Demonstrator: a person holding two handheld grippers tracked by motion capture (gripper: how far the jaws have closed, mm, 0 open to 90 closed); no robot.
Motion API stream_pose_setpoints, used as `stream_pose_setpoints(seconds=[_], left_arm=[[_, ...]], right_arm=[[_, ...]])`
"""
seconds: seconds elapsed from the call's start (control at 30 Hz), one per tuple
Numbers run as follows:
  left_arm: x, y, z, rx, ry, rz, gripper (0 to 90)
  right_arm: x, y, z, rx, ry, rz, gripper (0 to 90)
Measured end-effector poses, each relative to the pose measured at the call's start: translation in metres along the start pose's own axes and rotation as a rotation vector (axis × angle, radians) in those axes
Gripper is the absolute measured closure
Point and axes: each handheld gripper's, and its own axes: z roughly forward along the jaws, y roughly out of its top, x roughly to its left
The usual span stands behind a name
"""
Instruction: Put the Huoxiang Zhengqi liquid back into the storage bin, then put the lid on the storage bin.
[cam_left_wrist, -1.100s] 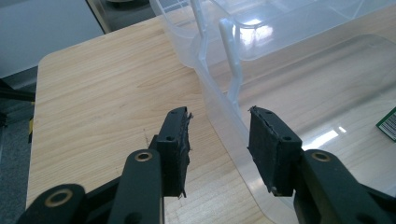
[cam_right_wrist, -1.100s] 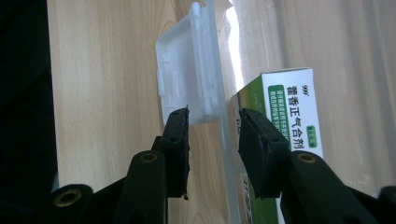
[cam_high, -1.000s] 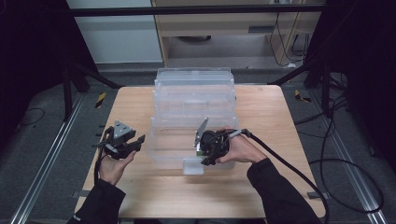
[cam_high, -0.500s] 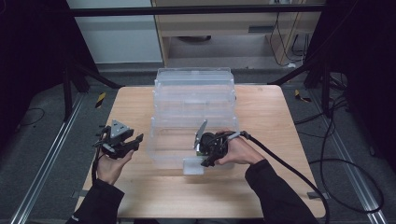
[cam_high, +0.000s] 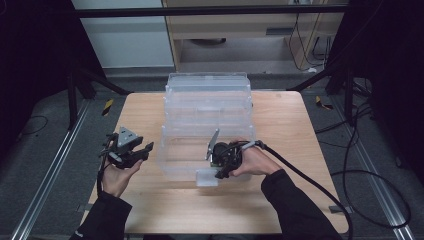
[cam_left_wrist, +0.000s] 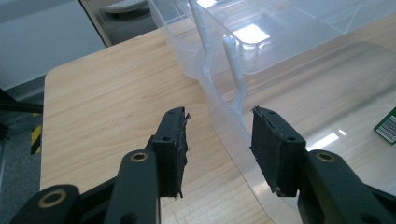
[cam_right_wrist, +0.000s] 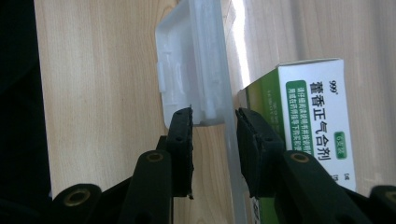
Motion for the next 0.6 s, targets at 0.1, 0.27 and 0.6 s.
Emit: stream_pose_setpoints(seconds=[0.1, 0.27, 0.6], left_arm=[[0.001, 0.005, 0.0, -0.008, -0.007, 0.017, 53.9], [0.007, 0.011, 0.004, -0.005, -0.024, 0.036, 53.4], [0.02, 0.038, 0.012, 0.005, -0.063, 0.128, 50.8]], right_arm=[[-0.002, 0.0, 0.0, 0.006, 0.016, 0.008, 67.4], [-0.003, 0.0, 0.0, 0.002, 0.026, -0.002, 67.6], [-0.004, 0.0, 0.0, 0.002, 0.03, -0.01, 68.2]])
